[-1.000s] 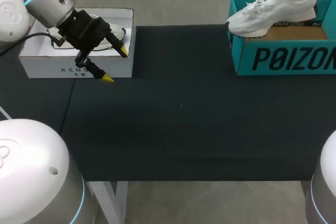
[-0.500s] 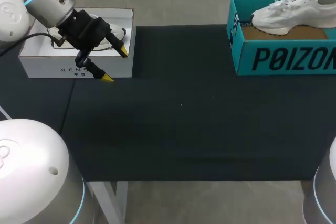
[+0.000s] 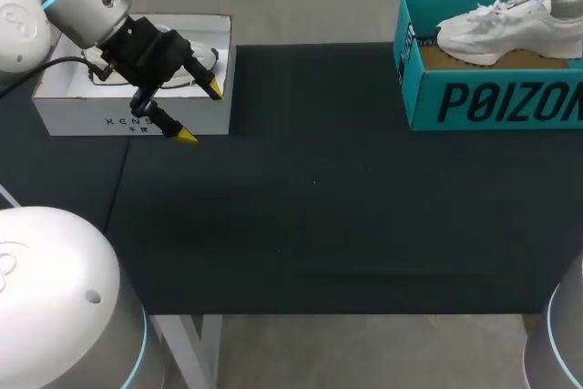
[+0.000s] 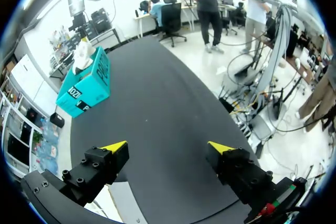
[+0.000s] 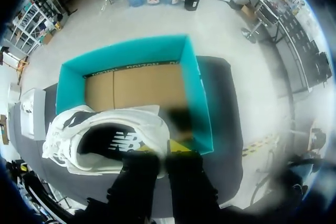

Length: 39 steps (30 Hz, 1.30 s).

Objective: Take the shoe out of the shoebox, open the shoe tongue, remove and reinsert the insole, then place the shoe into the shoebox

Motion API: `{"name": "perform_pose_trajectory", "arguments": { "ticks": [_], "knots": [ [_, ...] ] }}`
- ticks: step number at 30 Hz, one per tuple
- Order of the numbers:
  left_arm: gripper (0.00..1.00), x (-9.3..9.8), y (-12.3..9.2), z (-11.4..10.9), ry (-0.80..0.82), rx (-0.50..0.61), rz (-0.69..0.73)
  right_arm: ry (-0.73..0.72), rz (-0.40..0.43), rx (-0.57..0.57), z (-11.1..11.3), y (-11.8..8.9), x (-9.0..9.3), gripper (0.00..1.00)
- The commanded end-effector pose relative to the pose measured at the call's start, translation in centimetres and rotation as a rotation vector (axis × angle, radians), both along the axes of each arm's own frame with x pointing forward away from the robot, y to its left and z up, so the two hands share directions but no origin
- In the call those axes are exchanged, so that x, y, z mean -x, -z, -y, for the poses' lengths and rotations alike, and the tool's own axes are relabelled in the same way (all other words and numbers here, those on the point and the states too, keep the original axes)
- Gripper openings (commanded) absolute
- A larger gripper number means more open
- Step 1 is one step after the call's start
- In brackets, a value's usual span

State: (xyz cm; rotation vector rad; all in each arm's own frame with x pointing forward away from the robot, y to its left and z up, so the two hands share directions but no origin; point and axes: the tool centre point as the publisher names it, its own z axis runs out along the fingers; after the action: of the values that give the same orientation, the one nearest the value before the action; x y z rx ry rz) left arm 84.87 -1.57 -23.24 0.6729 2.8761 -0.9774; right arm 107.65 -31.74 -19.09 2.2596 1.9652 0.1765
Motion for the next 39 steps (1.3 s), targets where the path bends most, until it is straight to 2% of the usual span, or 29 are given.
{"name": "perform_pose_trajectory", "arguments": {
  "ticks": [1,12,24,39],
  "knots": [
    [1.00,0.0,0.0,0.0,0.000,-0.003,0.000,0.000,-0.008,-0.004,0.1,1.0,-0.5,0.00],
    [1.00,0.0,0.0,0.0,0.000,-0.003,0.000,0.006,-0.031,-0.019,0.7,2.8,-0.9,0.00],
    [1.00,0.0,0.0,0.0,0.000,-0.003,0.000,0.005,-0.059,-0.038,0.8,6.2,-1.6,0.00],
    [1.00,0.0,0.0,0.0,0.000,-0.003,0.000,-0.010,-0.135,-0.033,1.2,12.5,-2.4,0.00]
  ]
}}
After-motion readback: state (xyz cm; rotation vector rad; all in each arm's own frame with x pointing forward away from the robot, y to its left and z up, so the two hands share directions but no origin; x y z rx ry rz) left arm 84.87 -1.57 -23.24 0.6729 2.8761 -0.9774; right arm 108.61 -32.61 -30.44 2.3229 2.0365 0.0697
